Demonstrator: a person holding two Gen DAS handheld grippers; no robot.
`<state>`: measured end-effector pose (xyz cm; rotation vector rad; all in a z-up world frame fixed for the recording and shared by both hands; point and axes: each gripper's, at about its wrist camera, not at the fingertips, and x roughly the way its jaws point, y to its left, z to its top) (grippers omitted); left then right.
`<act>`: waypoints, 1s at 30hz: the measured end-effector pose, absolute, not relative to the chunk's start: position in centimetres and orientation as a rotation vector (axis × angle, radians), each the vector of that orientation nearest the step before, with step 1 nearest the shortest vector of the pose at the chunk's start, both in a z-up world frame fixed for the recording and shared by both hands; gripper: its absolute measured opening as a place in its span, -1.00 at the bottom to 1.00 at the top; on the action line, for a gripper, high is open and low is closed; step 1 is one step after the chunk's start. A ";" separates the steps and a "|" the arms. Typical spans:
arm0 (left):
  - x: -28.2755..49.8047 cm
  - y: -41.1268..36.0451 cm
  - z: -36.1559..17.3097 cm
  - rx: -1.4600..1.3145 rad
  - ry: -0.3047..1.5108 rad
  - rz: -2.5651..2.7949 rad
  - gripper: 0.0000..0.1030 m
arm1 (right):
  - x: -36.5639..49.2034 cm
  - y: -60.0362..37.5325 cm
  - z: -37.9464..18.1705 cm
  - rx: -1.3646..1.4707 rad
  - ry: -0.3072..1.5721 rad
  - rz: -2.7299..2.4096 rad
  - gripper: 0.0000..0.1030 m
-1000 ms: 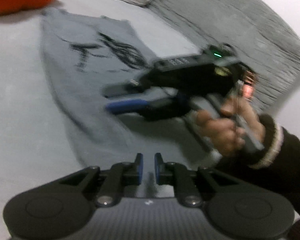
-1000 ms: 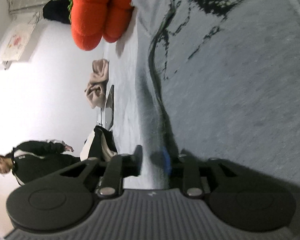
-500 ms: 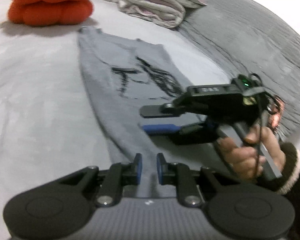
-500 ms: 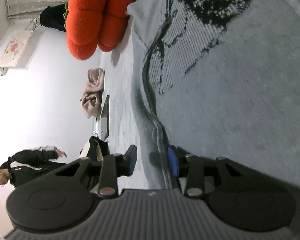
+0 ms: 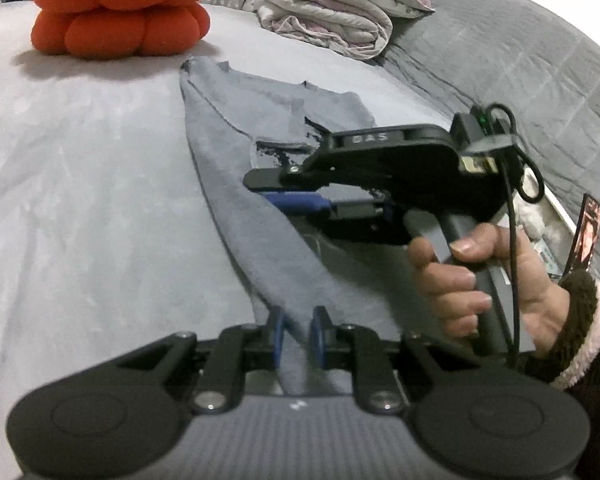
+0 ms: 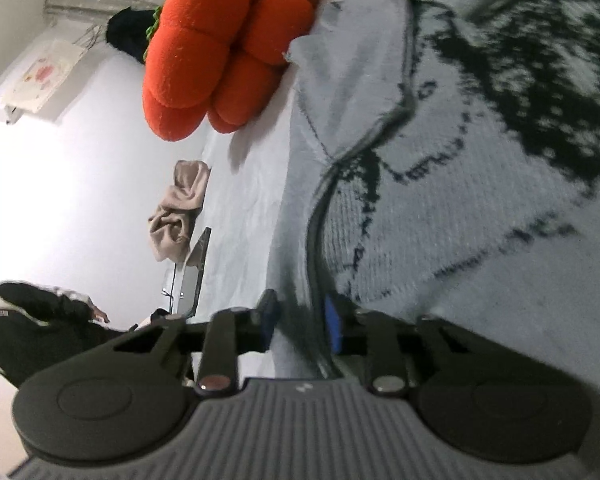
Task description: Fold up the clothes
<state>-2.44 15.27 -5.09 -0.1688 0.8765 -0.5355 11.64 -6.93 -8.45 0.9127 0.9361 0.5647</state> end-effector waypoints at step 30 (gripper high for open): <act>4.0 13.2 -3.9 -0.146 0.642 -0.408 -0.69 | 14.9 -11.7 -5.0 0.779 0.849 0.325 -0.18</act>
